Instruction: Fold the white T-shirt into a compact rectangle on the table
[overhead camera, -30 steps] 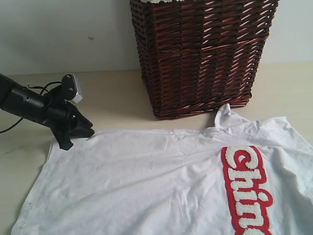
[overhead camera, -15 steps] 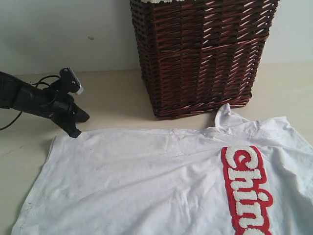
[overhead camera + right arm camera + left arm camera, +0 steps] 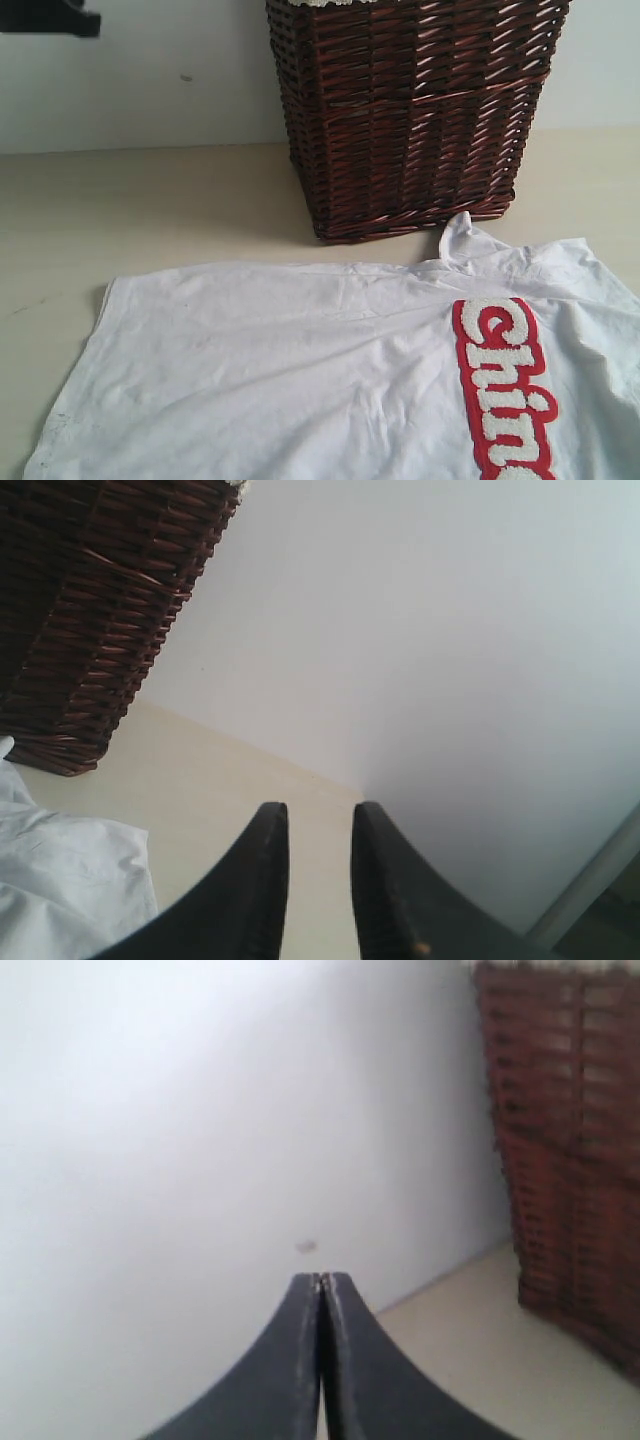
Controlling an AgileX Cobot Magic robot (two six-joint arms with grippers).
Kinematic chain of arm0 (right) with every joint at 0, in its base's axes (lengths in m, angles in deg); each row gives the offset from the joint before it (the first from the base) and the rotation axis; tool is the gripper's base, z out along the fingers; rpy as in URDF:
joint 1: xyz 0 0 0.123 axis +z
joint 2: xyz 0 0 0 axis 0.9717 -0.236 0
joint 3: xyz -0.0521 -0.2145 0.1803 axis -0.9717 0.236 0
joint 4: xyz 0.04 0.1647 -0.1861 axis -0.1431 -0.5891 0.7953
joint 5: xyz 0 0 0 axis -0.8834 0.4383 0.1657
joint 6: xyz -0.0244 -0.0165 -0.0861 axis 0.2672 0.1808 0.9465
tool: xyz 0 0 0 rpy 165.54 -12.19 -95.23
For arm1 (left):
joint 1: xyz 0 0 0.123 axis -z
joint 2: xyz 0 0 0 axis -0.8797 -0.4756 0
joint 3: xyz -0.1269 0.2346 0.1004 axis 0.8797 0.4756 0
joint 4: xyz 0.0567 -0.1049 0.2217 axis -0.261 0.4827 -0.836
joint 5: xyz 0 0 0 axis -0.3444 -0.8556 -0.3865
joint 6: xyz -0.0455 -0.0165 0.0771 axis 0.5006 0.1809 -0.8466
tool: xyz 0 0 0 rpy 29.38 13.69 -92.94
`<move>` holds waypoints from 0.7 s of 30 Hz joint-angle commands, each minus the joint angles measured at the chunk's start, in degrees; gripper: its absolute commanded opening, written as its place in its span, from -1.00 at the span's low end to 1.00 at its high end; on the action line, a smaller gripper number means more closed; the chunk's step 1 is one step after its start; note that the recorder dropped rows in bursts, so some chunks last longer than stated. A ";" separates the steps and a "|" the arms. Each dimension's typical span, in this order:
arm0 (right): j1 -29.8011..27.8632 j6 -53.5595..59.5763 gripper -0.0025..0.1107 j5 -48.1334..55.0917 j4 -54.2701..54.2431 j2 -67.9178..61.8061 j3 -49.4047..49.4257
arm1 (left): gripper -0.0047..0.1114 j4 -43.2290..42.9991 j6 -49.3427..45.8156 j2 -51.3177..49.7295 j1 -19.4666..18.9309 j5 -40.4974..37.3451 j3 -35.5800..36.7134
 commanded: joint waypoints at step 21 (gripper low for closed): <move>-0.22 -0.56 -0.53 0.01 -0.29 0.35 0.25 | -0.92 1.01 13.48 54.25 -2.55 4.35 36.86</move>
